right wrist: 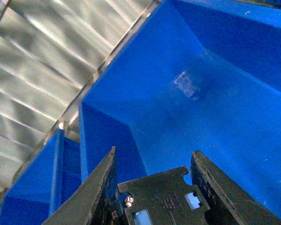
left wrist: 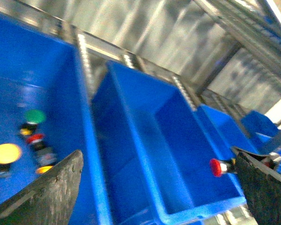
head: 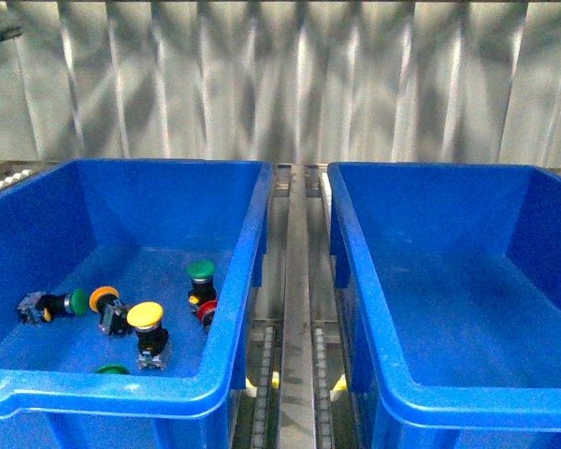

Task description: Pick red and yellow buttons and place in box

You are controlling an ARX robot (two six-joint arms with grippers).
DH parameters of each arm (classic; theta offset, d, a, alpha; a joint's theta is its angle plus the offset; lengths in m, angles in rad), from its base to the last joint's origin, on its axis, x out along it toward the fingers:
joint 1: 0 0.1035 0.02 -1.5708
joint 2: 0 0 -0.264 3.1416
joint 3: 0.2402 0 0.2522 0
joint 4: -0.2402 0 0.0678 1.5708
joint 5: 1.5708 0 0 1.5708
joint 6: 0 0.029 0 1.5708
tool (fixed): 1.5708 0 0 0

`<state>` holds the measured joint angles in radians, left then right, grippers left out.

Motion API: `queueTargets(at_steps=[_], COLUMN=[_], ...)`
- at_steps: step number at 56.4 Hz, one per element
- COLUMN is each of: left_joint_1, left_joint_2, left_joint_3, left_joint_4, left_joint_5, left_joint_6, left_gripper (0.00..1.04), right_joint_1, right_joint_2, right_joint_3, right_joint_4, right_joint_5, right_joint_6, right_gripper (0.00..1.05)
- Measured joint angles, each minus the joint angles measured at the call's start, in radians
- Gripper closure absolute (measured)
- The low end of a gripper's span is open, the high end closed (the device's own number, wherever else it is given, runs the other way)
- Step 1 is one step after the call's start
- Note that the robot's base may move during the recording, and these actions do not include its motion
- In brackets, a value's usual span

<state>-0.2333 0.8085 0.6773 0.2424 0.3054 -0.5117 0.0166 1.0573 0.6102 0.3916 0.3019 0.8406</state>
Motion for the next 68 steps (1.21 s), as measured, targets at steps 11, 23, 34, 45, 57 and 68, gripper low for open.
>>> queueTargets(at_steps=[11,23,34,45,57,68], left_joint_1=[0.005,0.225,0.229,0.229,0.229,0.229], left_joint_2=[-0.381,-0.665,-0.706,-0.732,-0.753,-0.777], left_joint_3=[-0.237,-0.494,-0.554,-0.591,-0.616,-0.638], left_joint_4=[-0.298,-0.287,-0.268,-0.261,-0.255,-0.249], left_joint_5=[-0.518,-0.321,-0.305,-0.306,-0.306,-0.305], left_joint_6=[0.378,0.486,0.498,0.5,0.5,0.501], left_gripper=[0.43,0.87,1.02,1.02,1.02,1.02], right_joint_1=[0.032,0.127,0.23,0.291,0.332,0.262], right_joint_2=[-0.006,-0.005,-0.002,-0.012,-0.032,-0.025], right_joint_3=[-0.019,-0.067,-0.098,-0.115,-0.117,-0.109], right_joint_4=[0.029,0.194,0.259,0.288,0.286,0.235], right_joint_5=[0.056,0.196,0.285,0.346,0.354,0.238], right_joint_6=[-0.104,-0.381,-0.633,-0.675,-0.683,-0.633], right_gripper=[0.64,0.64,0.64,0.64,0.64,0.64])
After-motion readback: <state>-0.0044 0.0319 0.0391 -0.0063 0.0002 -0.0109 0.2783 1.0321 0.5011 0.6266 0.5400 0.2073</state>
